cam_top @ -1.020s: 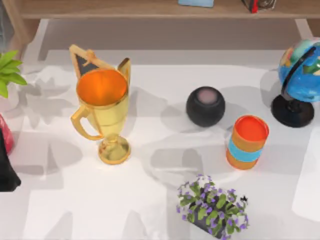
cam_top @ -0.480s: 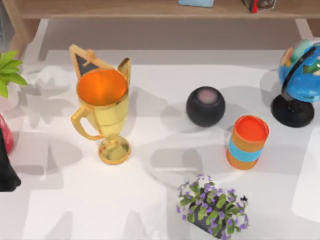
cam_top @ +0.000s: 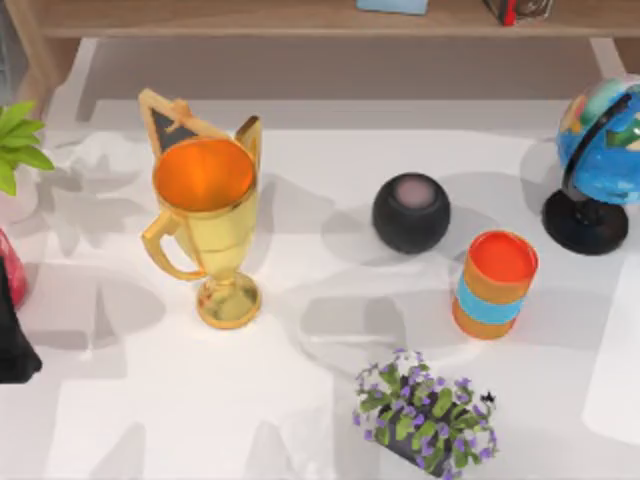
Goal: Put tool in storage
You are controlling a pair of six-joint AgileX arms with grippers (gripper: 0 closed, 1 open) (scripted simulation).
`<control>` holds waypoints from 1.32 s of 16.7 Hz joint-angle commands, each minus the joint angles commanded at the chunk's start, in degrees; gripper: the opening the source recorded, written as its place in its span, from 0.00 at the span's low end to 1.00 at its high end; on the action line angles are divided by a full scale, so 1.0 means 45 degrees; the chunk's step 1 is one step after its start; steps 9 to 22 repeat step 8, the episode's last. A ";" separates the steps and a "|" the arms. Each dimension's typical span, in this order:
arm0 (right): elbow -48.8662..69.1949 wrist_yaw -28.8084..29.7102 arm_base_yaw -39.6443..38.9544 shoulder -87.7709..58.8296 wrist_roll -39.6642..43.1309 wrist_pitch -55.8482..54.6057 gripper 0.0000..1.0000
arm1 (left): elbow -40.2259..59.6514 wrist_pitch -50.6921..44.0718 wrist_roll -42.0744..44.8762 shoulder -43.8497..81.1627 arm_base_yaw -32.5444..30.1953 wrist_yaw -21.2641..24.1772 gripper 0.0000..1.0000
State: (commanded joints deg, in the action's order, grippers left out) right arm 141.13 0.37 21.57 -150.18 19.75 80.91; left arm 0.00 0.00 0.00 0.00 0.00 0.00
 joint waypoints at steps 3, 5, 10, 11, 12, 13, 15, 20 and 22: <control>0.0000 0.0000 0.0000 0.0000 0.0000 0.0000 1.00 | 0.0000 0.0000 0.0000 0.0000 0.0000 0.0000 1.00; 0.0000 0.0000 0.0000 0.0000 0.0000 0.0000 1.00 | 0.0000 0.0000 0.0000 0.0000 0.0000 0.0000 1.00; 0.0000 0.0000 0.0000 0.0000 0.0000 0.0000 1.00 | 0.0000 0.0000 0.0000 0.0000 0.0000 0.0000 1.00; 0.0000 0.0000 0.0000 0.0000 0.0000 0.0000 1.00 | 0.0000 0.0000 0.0000 0.0000 0.0000 0.0000 1.00; 0.0000 0.0000 0.0000 0.0000 0.0000 0.0000 1.00 | 0.0000 0.0000 0.0000 0.0000 0.0000 0.0000 1.00; 0.0000 0.0000 0.0000 0.0000 0.0000 0.0000 1.00 | 0.0000 0.0000 0.0000 0.0000 0.0000 0.0000 1.00; 0.0000 0.0000 0.0000 0.0000 0.0000 0.0000 1.00 | 0.0000 0.0000 0.0000 0.0000 0.0000 0.0000 1.00; 0.0000 0.0000 0.0000 0.0000 0.0000 0.0000 1.00 | 0.0000 0.0000 0.0000 0.0000 0.0000 0.0000 1.00; 0.0000 0.0000 0.0000 0.0000 0.0000 0.0000 1.00 | 0.0000 0.0000 0.0000 0.0000 0.0000 0.0000 1.00</control>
